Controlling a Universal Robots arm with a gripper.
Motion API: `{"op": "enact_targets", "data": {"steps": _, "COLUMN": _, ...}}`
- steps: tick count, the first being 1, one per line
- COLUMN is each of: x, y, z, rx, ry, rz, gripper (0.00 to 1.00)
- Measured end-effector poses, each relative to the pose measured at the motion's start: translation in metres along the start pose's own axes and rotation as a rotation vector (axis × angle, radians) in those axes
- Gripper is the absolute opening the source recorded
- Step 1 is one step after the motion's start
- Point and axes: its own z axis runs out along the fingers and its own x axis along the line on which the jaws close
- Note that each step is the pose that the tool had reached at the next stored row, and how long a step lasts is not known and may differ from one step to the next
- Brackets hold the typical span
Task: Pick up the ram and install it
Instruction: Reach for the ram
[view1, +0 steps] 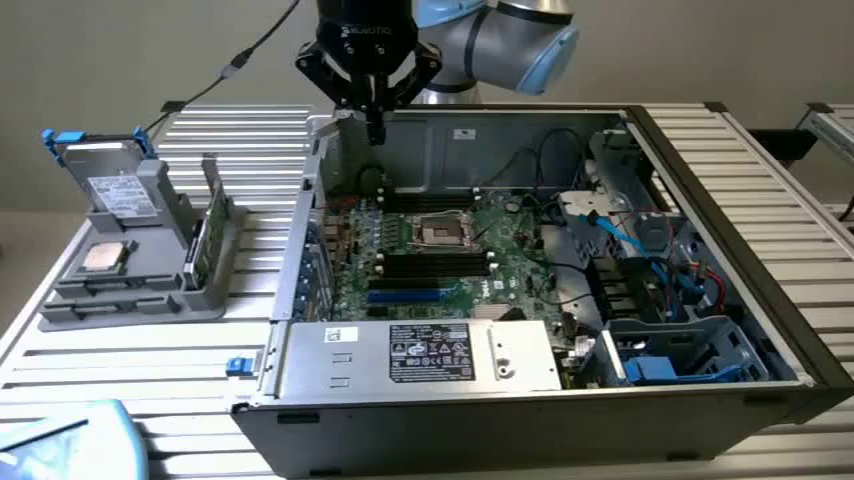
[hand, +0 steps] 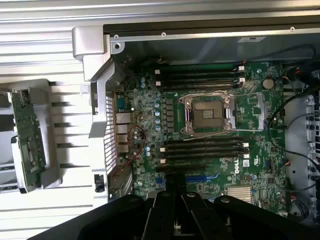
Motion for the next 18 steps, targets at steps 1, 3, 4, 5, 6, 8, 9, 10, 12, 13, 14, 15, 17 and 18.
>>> {"op": "enact_targets", "data": {"steps": 1, "x": 0.0000, "y": 0.0000, "z": 0.0000, "rx": 0.0000, "ry": 0.0000, "rz": 0.000, "gripper": 0.10}}
{"op": "enact_targets", "data": {"steps": 3, "x": 0.0000, "y": 0.0000, "z": 0.0000, "rx": 0.0000, "ry": 0.0000, "rz": 0.000, "gripper": 0.10}}
{"op": "enact_targets", "data": {"steps": 4, "x": 0.0000, "y": 0.0000, "z": 0.0000, "rx": 0.0000, "ry": 0.0000, "rz": 0.000, "gripper": 0.10}}
{"op": "enact_targets", "data": {"steps": 5, "x": 0.0000, "y": 0.0000, "z": 0.0000, "rx": 0.0000, "ry": 0.0000, "rz": 0.000, "gripper": 0.10}}
{"op": "enact_targets", "data": {"steps": 6, "x": 0.0000, "y": 0.0000, "z": 0.0000, "rx": 0.0000, "ry": 0.0000, "rz": 0.000, "gripper": 0.10}}
{"op": "enact_targets", "data": {"steps": 8, "x": 0.0000, "y": 0.0000, "z": 0.0000, "rx": 0.0000, "ry": 0.0000, "rz": 0.000, "gripper": 0.10}}
{"op": "enact_targets", "data": {"steps": 9, "x": 0.0000, "y": 0.0000, "z": 0.0000, "rx": 0.0000, "ry": 0.0000, "rz": 0.000, "gripper": 0.10}}
{"op": "enact_targets", "data": {"steps": 10, "x": 0.0000, "y": 0.0000, "z": 0.0000, "rx": 0.0000, "ry": 0.0000, "rz": 0.000, "gripper": 0.10}}
{"op": "enact_targets", "data": {"steps": 12, "x": 0.0000, "y": 0.0000, "z": 0.0000, "rx": 0.0000, "ry": 0.0000, "rz": 0.000, "gripper": 0.10}}
{"op": "enact_targets", "data": {"steps": 13, "x": 0.0000, "y": 0.0000, "z": 0.0000, "rx": 0.0000, "ry": 0.0000, "rz": 0.000, "gripper": 0.10}}
{"op": "enact_targets", "data": {"steps": 14, "x": 0.0004, "y": 0.0000, "z": -0.0001, "rx": 0.0001, "ry": 0.0000, "rz": 0.000, "gripper": 0.10}}
{"op": "enact_targets", "data": {"steps": 15, "x": 0.0016, "y": -0.0001, "z": -0.0001, "rx": 0.0001, "ry": 0.0000, "rz": 0.000, "gripper": 0.10}}
{"op": "enact_targets", "data": {"steps": 17, "x": 0.0064, "y": -0.0004, "z": -0.0002, "rx": 0.0001, "ry": 0.0000, "rz": 0.000, "gripper": 0.10}}
{"op": "enact_targets", "data": {"steps": 18, "x": 0.0096, "y": -0.0007, "z": -0.0002, "rx": 0.0001, "ry": 0.0000, "rz": 0.000, "gripper": 0.10}}
